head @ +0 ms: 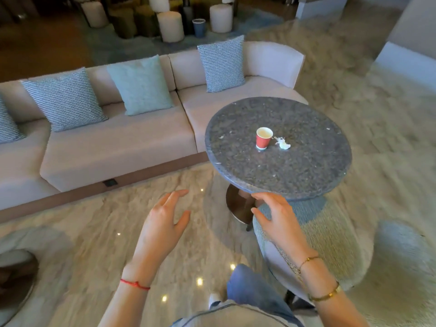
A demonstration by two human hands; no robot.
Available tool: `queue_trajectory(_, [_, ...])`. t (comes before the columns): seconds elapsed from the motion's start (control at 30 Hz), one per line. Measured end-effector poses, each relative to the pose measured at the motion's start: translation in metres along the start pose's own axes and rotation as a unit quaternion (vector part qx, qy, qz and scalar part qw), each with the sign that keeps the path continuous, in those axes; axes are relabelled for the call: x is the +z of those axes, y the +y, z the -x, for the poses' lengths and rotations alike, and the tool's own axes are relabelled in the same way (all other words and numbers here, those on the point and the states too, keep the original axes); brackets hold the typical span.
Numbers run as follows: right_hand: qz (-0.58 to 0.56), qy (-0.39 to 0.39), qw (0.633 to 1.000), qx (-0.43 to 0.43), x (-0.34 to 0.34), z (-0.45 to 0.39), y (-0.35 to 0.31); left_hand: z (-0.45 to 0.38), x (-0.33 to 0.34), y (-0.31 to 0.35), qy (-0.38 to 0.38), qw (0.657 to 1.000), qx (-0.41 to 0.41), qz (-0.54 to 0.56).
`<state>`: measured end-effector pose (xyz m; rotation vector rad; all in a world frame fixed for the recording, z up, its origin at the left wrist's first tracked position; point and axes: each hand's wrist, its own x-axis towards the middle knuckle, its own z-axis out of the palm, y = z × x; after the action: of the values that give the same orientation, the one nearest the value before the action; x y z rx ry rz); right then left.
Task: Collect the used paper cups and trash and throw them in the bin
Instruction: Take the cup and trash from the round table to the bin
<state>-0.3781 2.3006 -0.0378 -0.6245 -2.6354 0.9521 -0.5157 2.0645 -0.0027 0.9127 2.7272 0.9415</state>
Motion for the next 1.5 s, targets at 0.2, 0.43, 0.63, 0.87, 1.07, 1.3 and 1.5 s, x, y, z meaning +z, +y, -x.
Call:
queue_trajectory(0.2, [0.022,-0.003,0.999,0.040,0.009,-0.082,0.034,-0.111,0.029,-0.006,-0.031,0.998,0.043,0.021])
queue_trajectory(0.43, [0.022,0.028,0.995,0.093,-0.005,-0.198,0.088,-0.252,0.081,0.012,-0.064,0.994,0.070,0.061])
queue_trajectory(0.63, [0.054,0.031,0.986,0.152,-0.021,-0.292,0.152,-0.358,0.146,0.033,-0.114,0.989,0.067,0.072])
queue_trajectory(0.87, [0.063,-0.003,0.967,0.247,-0.014,-0.363,0.226,-0.430,0.223,0.043,-0.224,0.971,0.062,0.045])
queue_trajectory(1.07, [0.110,-0.066,0.946,0.297,0.004,-0.397,0.266,-0.461,0.268,0.047,-0.297,0.953,0.044,0.036])
queue_trajectory(1.3, [0.115,-0.094,0.948,0.282,0.030,-0.411,0.284,-0.481,0.297,0.053,-0.331,0.942,0.035,0.038])
queue_trajectory(1.5, [0.128,-0.070,0.953,0.267,0.040,-0.411,0.292,-0.486,0.308,0.056,-0.343,0.938,0.036,0.043])
